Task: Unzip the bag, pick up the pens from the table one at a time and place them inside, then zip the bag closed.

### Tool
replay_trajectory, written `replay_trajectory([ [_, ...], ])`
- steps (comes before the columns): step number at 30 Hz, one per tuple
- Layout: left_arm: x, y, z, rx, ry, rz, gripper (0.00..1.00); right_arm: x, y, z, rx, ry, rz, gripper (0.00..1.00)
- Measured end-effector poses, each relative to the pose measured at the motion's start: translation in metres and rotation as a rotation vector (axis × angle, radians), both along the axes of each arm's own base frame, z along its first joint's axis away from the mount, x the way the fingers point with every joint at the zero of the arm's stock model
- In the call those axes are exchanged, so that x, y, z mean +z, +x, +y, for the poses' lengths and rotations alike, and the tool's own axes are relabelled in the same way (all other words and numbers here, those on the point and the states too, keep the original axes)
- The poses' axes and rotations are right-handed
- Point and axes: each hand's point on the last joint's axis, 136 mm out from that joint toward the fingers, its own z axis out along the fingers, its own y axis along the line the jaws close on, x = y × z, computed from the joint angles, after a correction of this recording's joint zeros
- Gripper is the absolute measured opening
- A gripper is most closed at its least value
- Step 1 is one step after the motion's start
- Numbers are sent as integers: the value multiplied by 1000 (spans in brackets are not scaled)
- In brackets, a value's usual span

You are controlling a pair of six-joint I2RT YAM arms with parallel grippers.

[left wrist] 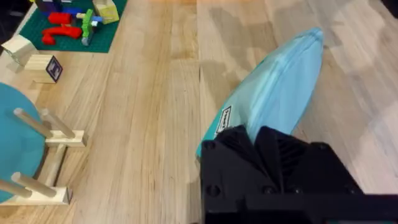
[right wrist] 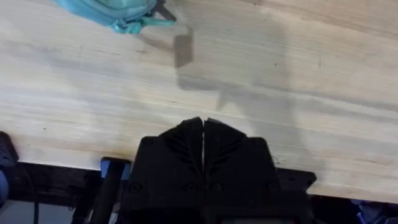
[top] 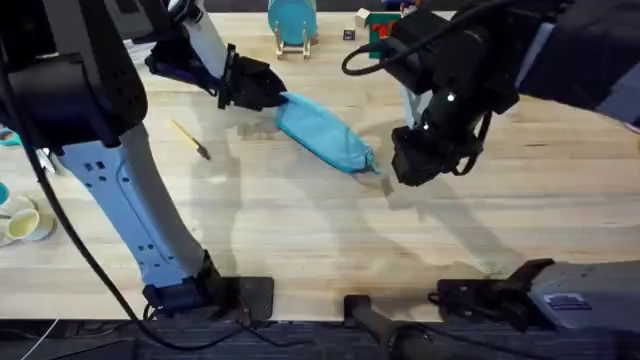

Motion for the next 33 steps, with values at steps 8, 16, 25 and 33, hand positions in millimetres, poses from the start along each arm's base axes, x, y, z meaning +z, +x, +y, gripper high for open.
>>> replay_trajectory([
  [8,0,0,0,0,0,0,42,0,0,0,-8,-1,-1,802],
  [16,0,0,0,0,0,0,42,0,1,0,-8,1,-2,995],
  [25,0,0,0,0,0,-1,44,18,4,2,-8,50,-71,995],
  [33,0,1,0,2,-2,-3,985,38,12,8,-8,95,-132,996],
])
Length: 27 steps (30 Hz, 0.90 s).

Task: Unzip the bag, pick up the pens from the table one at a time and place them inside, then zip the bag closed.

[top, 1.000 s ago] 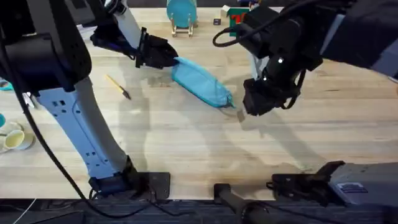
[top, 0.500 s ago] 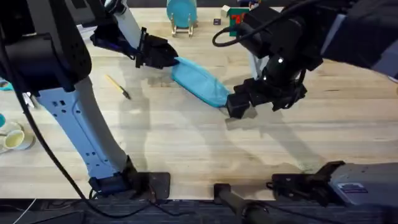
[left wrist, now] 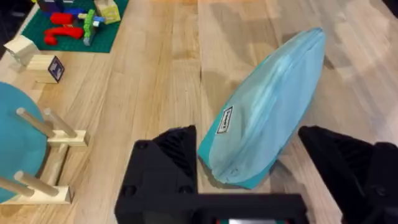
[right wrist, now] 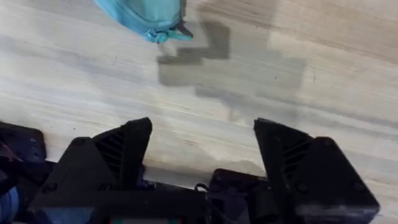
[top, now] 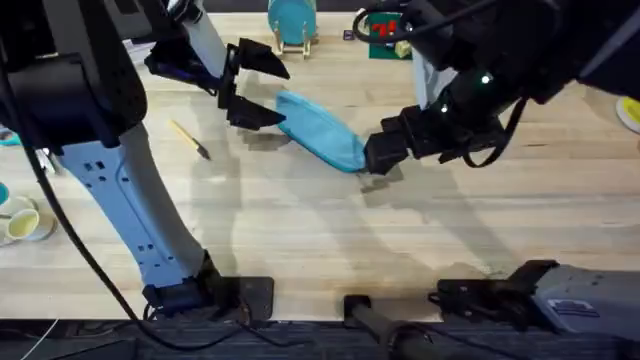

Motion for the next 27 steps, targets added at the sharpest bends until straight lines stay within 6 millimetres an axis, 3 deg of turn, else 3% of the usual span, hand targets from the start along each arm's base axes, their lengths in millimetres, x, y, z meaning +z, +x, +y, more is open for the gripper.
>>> replay_trajectory([
  [13,2,-3,-1,1,-6,26,992,28,15,11,0,54,-75,996],
  [20,23,-18,0,9,-35,179,995,31,17,13,4,61,-86,995],
  [27,42,-1,12,25,11,131,997,32,18,13,37,59,-91,996],
])
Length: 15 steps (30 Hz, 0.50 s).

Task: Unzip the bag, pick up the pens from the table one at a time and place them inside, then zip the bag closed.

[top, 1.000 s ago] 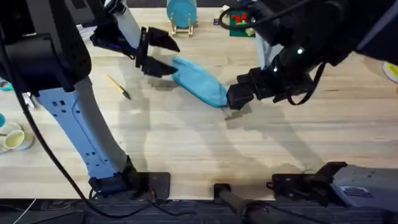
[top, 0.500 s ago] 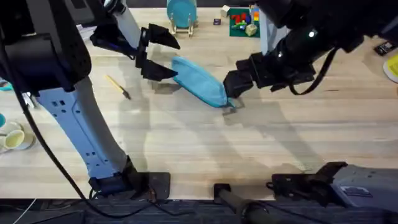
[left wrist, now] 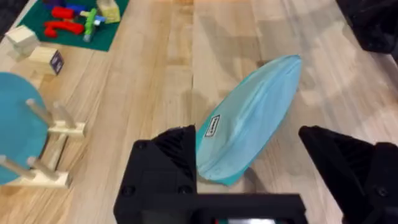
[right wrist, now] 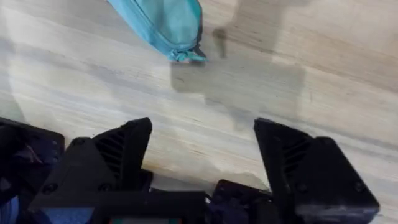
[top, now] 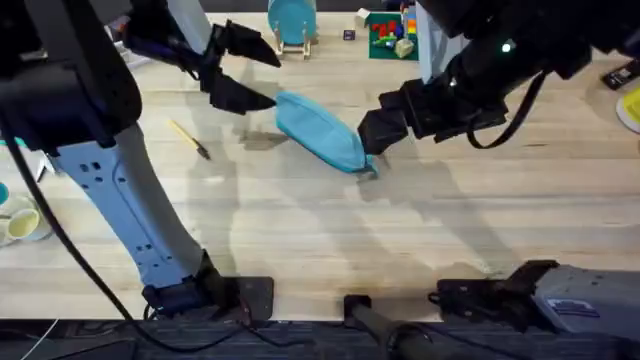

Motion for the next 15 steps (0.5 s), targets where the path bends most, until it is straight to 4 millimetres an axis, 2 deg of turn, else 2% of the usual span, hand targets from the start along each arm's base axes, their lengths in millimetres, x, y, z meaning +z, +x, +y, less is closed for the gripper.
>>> replay_trajectory([
  [3,4,2,4,7,38,16,997,1,0,0,5,1,-3,996],
  [6,15,-5,7,5,94,20,997,1,1,0,6,1,-4,996],
  [15,82,-34,14,68,278,-51,999,1,1,0,6,1,-4,996],
])
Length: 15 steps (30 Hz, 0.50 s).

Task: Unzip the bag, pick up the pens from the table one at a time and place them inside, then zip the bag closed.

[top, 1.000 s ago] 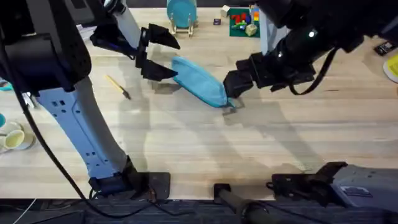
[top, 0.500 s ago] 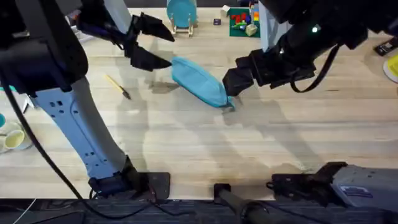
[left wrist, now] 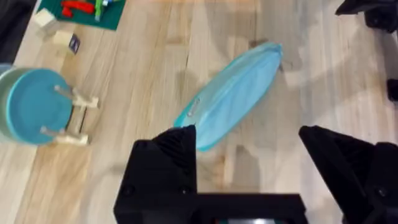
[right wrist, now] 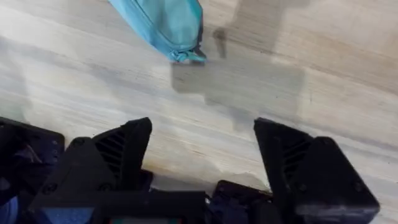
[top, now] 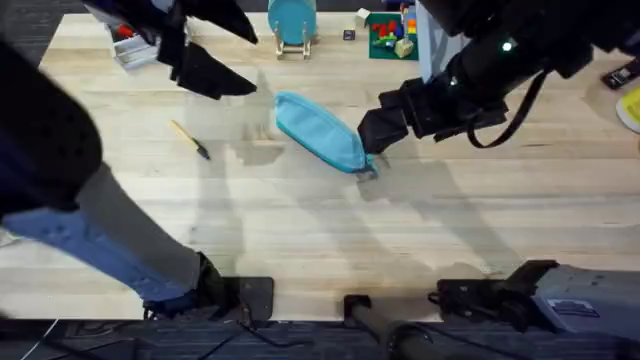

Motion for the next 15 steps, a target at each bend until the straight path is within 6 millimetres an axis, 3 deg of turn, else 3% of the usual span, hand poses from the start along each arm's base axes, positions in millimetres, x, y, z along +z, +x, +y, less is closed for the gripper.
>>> replay_trajectory([
  [9,28,-28,16,215,184,116,998,1,0,0,6,0,-2,996],
  [15,40,-42,24,384,242,201,998,13,6,5,41,17,-39,996],
])
